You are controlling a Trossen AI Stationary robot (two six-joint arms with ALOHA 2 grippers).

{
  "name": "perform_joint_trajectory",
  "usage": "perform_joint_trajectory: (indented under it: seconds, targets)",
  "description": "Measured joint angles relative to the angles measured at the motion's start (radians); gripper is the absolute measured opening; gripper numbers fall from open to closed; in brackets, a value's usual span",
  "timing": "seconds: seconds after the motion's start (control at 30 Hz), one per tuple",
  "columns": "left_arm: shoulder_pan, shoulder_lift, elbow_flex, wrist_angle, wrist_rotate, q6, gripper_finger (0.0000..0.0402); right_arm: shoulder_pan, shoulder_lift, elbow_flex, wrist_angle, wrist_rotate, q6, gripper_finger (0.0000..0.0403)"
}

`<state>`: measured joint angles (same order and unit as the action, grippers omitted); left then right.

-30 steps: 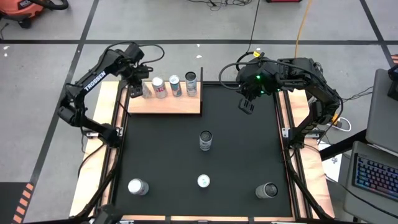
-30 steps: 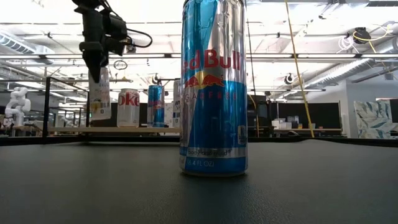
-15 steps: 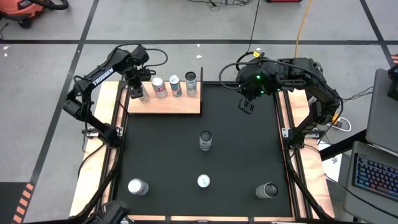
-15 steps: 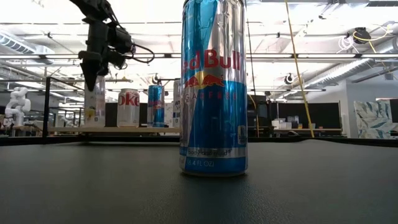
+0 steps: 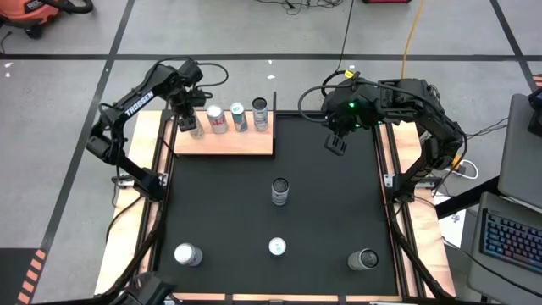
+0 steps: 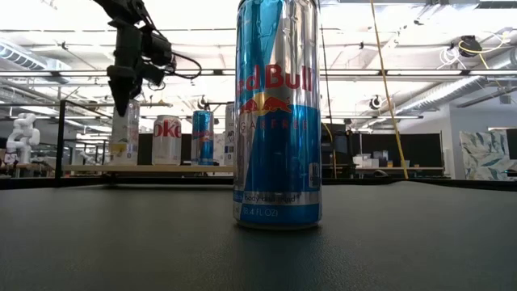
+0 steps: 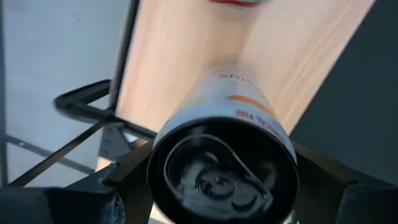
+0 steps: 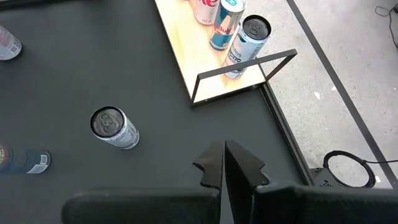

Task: Place canned beverage on shelf
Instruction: Put the top white-yellow soda can on the shelf

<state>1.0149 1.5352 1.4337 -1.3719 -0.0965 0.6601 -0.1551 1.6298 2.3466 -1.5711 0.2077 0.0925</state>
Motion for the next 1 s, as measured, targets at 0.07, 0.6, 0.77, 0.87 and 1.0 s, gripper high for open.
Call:
perform_joint_trajectory:
  seconds: [0.07,0.6,0.77,0.87,1.0]
  targets:
    - [-0.001,0.0,0.018,-0.008,-0.037,-0.001,0.0293,0.0,0.0,0.0,0.0,0.0,0.0,0.0]
    - [-0.018,-0.009,0.099,-0.055,-0.069,-0.053,0.0293,0.0,0.0,0.0,0.0,-0.002,0.0,0.0]
    - [-0.027,-0.009,0.116,-0.05,-0.062,-0.079,0.0293,0.0,0.0,0.0,0.0,-0.002,-0.003,0.0]
    - [-0.027,-0.009,0.116,-0.051,-0.013,-0.096,0.0293,0.0,0.0,0.0,0.0,-0.002,-0.003,0.0]
    - [-0.027,-0.009,0.117,-0.047,0.051,-0.132,0.0293,0.0,0.0,0.0,0.0,-0.002,-0.003,0.0]
